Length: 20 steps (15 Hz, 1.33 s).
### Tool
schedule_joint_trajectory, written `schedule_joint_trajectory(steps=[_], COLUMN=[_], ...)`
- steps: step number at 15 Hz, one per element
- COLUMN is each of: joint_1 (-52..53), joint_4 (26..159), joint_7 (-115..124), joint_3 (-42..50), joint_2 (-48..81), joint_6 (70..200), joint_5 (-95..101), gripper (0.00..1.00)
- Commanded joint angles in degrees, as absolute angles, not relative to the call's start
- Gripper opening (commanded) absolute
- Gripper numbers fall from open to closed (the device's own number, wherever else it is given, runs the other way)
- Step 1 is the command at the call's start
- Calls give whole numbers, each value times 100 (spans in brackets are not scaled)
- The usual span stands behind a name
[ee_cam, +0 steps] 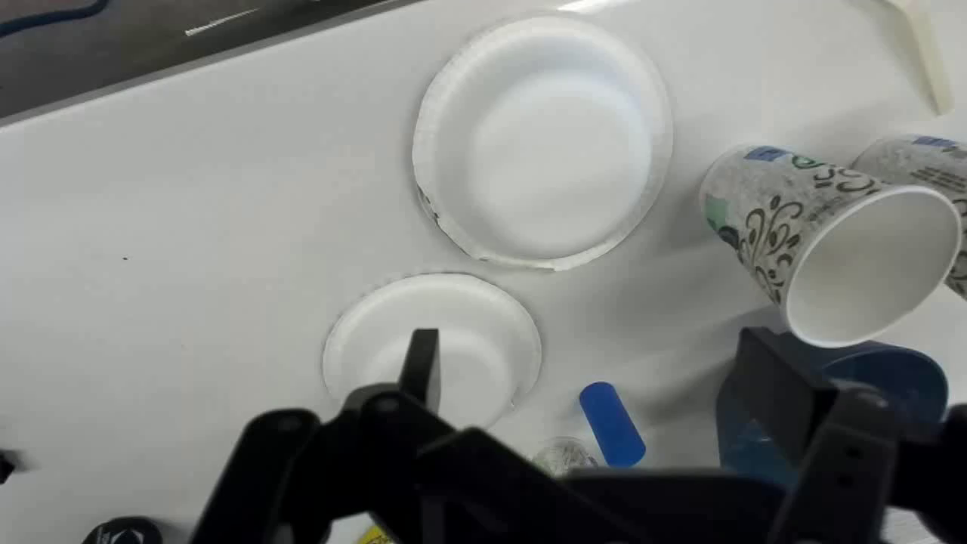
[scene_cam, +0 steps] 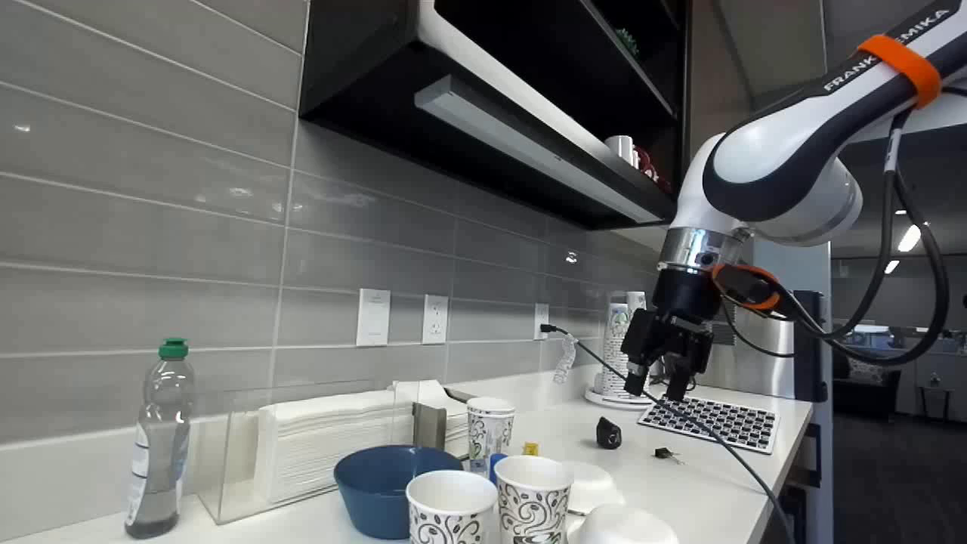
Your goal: Stack up the white plates on the left
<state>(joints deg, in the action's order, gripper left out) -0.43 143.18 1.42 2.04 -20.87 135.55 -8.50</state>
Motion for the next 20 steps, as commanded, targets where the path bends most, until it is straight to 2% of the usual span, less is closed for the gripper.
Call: schedule_joint_trajectory(steps=[1,11,20], joint_1=[-46,-46,-321], joint_4=[14309,14309,14545], joint_7=[144,144,168], joint_3=[202,202,760], joint_2=[-2089,-2089,-1614], joint_6=[13539,13539,13657], joint_5=[-847,-846,-1326], gripper=[100,100,100])
